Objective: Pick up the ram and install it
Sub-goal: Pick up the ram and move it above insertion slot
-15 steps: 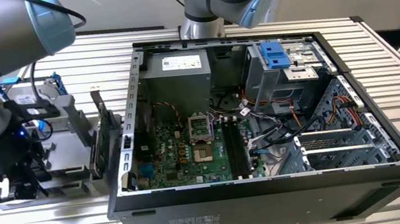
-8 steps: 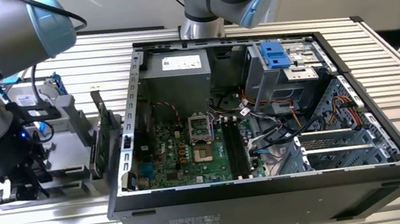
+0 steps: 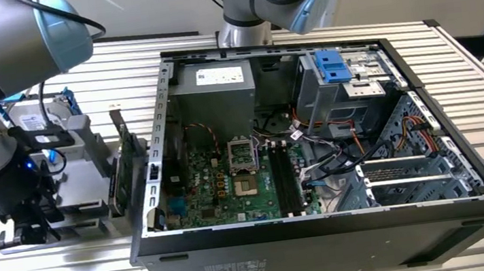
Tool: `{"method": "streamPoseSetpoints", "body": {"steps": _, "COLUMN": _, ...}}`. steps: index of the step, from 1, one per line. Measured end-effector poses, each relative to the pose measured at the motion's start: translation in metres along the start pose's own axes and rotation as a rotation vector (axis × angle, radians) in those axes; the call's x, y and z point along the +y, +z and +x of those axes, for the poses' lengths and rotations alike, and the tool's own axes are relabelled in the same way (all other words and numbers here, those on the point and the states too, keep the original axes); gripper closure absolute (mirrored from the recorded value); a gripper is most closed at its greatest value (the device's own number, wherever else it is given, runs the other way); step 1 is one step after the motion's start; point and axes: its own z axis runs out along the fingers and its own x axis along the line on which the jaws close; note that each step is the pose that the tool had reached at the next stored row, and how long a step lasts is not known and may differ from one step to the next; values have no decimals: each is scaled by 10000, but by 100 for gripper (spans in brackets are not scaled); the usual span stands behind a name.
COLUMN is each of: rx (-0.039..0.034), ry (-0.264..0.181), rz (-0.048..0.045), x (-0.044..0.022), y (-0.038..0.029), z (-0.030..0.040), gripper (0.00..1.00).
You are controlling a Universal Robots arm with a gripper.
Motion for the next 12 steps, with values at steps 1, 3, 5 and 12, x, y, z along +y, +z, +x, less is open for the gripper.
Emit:
{"method": "streamPoseSetpoints", "body": {"steps": 1, "rx": 0, "ry": 0, "rz": 0, "x": 0, "y": 0, "z": 0, "gripper": 0}}
{"method": "streamPoseSetpoints", "body": {"steps": 3, "rx": -1, "ry": 0, "rz": 0, "x": 0, "y": 2, "z": 0, "gripper": 0}}
{"method": "streamPoseSetpoints", "body": {"steps": 5, "rx": -1, "ry": 0, "rz": 1, "x": 0, "y": 3, "z": 0, "gripper": 0}}
{"method": "streamPoseSetpoints", "body": {"steps": 12, "rx": 1, "ry": 0, "rz": 1, "x": 0, "y": 6, "z": 0, "gripper": 100}}
